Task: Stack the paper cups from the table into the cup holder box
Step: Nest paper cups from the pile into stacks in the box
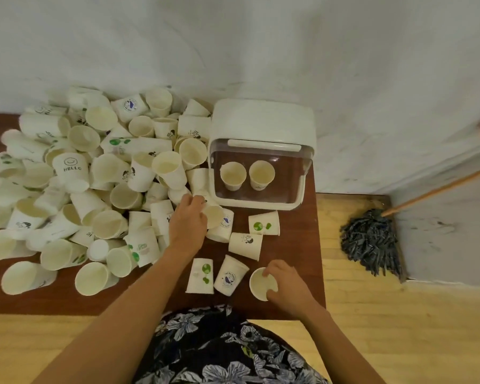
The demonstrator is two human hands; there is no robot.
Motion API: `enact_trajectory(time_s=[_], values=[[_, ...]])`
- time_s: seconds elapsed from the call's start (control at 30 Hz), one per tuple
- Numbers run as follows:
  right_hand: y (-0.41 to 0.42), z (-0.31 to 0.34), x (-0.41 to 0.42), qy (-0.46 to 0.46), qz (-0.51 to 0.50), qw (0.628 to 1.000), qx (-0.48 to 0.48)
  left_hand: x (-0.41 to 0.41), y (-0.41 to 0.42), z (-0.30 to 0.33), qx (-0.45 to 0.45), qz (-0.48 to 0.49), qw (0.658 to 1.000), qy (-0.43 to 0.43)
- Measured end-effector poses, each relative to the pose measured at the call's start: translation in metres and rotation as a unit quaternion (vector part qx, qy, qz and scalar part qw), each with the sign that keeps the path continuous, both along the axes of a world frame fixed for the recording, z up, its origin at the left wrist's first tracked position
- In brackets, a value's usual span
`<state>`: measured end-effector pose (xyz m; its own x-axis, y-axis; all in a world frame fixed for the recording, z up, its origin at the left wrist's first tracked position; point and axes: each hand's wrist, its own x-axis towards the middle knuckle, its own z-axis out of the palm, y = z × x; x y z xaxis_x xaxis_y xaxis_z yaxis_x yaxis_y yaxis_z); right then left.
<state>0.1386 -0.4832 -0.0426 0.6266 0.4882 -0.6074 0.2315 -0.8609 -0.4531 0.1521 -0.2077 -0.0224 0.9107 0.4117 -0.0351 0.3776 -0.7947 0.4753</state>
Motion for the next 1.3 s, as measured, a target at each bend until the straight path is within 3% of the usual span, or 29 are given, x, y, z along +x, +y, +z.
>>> enact_trajectory(time_s=[0.27, 0.5, 0.73, 1.07, 1.3], values=[[0.0, -0.013, -0.014, 0.017, 0.033, 0.999, -0.012, -0.031, -0.026, 0.024, -0.051, -0.008, 0.999, -0.007], [-0.001, -0.015, -0.015, -0.099, -0.053, 0.992, 0.05, -0.045, -0.038, 0.01, -0.113, -0.003, 0.991, 0.069], [0.004, 0.001, -0.004, -0.167, -0.11, 0.976, 0.09, -0.04, -0.044, 0.012, -0.141, 0.016, 0.988, 0.064], [0.02, 0.019, 0.023, -0.142, -0.147, 0.971, 0.123, -0.02, -0.047, 0.038, -0.14, -0.026, 0.989, -0.039], [0.03, 0.039, 0.047, -0.139, -0.192, 0.96, 0.151, 0.002, -0.044, 0.067, -0.113, -0.054, 0.973, -0.194]])
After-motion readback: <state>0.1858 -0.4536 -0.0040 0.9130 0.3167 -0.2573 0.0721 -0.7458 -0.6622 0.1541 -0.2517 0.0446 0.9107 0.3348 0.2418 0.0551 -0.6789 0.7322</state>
